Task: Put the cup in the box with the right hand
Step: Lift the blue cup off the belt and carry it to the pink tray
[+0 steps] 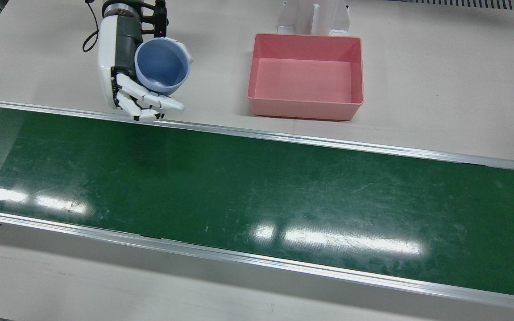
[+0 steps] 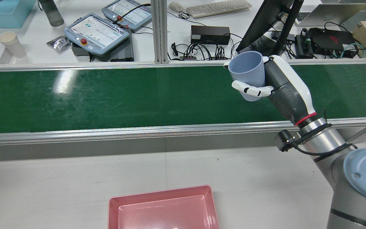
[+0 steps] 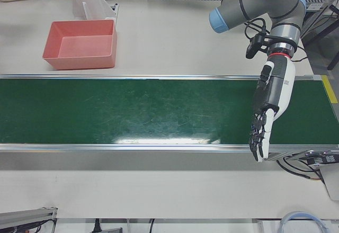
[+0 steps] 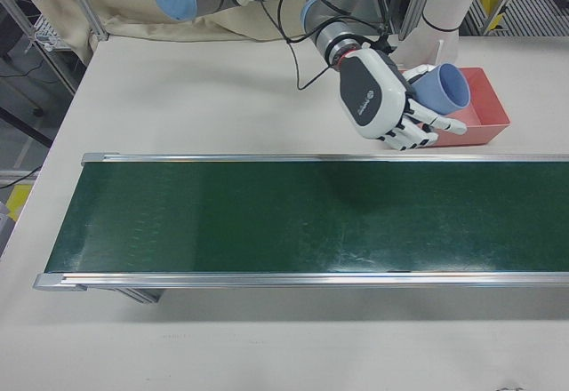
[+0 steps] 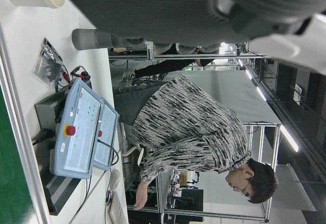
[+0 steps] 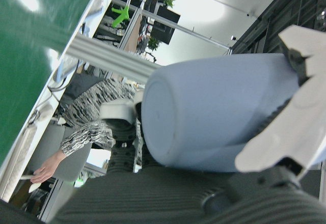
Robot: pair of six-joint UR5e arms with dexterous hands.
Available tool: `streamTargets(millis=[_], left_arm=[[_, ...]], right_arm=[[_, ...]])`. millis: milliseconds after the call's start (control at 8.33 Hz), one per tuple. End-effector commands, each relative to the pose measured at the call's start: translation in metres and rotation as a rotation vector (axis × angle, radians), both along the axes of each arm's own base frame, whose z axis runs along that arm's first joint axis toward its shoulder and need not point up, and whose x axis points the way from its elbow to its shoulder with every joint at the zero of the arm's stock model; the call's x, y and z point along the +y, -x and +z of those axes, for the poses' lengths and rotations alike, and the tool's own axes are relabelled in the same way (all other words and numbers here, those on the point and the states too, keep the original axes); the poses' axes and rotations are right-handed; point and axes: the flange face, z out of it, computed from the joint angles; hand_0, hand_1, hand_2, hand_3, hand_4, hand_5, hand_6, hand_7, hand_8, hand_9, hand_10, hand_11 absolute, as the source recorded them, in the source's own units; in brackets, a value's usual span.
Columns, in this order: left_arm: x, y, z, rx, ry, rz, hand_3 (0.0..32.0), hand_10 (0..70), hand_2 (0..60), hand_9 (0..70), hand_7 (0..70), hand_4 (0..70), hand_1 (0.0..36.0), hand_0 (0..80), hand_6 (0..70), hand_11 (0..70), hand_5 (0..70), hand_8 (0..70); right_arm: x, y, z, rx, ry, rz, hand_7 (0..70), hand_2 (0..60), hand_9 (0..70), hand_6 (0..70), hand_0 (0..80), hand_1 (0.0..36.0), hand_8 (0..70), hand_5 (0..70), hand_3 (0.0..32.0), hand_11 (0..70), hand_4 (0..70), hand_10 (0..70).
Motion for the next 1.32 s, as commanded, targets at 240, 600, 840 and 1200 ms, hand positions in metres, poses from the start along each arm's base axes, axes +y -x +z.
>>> streamTargets(millis=[240,600,840,1200], left_arm=[[0.000,0.001,0.000,-0.001,0.000,-0.002,0.0,0.0,0.0,0.0,0.0,0.0,0.0,0.0,0.0,0.0,0.0,0.0],[0.000,0.000,0.000,0.001,0.000,-0.001,0.0,0.0,0.0,0.0,0.0,0.0,0.0,0.0,0.0,0.0,0.0,0.0],[0.000,0.001,0.000,-0.001,0.000,-0.001,0.0,0.0,0.0,0.0,0.0,0.0,0.0,0.0,0.0,0.0,0.0,0.0],[0.000,0.001,0.000,0.001,0.000,-0.001,0.0,0.0,0.0,0.0,0.0,0.0,0.0,0.0,0.0,0.0,0.0,0.0]], right_arm=[[0.135,0.136,-0.026,0.063,-0.095,-0.219,70.0,60.0,70.0,33.8,12.5,20.0,55.7,10.7,0.0,70.0,48.6,50.9],[0.183,0.213,-0.004,-0.018,-0.114,-0.257,70.0,33.7,61.2,21.4,35.8,9.2,37.4,6.9,0.0,42.6,26.0,29.8],[0.200,0.215,0.007,-0.081,-0.056,-0.238,0.0,0.0,0.1,0.0,14.2,0.0,0.0,0.0,0.0,0.0,0.0,0.0],[0.199,0.212,0.003,-0.089,-0.057,-0.234,0.0,0.0,0.0,0.0,0.0,0.0,0.0,0.0,0.0,0.0,0.0,0.0]])
